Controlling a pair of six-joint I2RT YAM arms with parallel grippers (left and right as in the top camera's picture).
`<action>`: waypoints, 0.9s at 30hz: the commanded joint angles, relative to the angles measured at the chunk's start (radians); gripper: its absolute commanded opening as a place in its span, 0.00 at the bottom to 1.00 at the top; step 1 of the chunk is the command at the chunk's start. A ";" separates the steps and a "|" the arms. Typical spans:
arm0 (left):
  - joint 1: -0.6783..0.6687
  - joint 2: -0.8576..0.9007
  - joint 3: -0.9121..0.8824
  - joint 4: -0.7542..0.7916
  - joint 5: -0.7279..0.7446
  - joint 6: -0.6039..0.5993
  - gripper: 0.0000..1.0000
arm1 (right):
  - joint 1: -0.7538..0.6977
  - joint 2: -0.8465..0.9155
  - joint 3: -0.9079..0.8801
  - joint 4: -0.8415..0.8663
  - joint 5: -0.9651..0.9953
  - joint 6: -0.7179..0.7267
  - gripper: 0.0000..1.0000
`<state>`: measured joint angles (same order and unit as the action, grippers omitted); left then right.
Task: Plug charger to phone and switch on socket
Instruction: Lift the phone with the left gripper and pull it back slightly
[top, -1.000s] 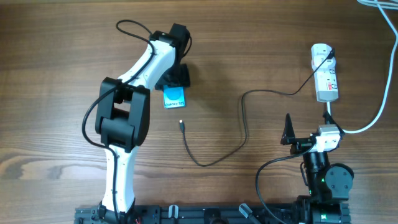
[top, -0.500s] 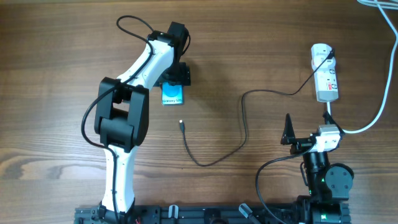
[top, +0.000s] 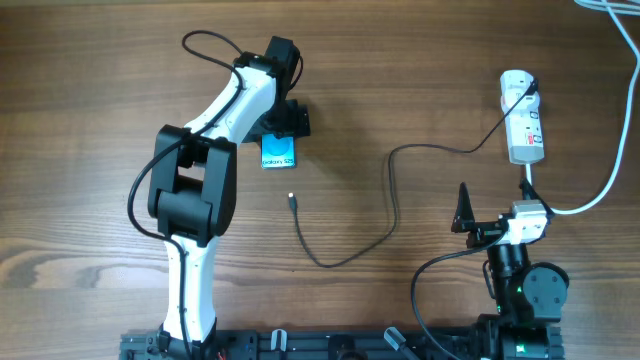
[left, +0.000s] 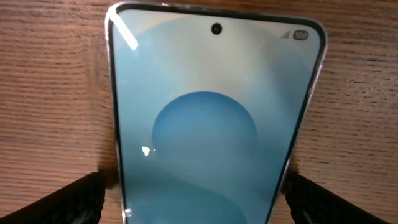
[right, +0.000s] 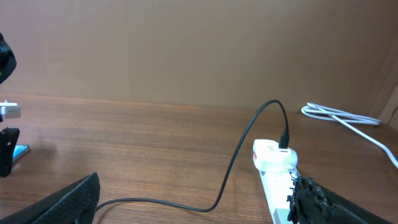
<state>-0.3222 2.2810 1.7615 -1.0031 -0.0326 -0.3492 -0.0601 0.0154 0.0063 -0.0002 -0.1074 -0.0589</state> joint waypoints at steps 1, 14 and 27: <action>-0.002 0.023 -0.030 0.001 0.025 -0.002 0.88 | 0.005 -0.008 -0.001 0.004 0.010 -0.019 1.00; -0.010 0.023 -0.030 0.002 0.050 0.137 0.86 | 0.005 -0.008 -0.001 0.004 0.010 -0.019 1.00; -0.011 0.023 -0.030 0.019 0.048 0.143 0.76 | 0.005 -0.008 -0.001 0.004 0.010 -0.019 1.00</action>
<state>-0.3283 2.2810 1.7588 -0.9901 -0.0162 -0.2256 -0.0601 0.0154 0.0063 -0.0002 -0.1074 -0.0589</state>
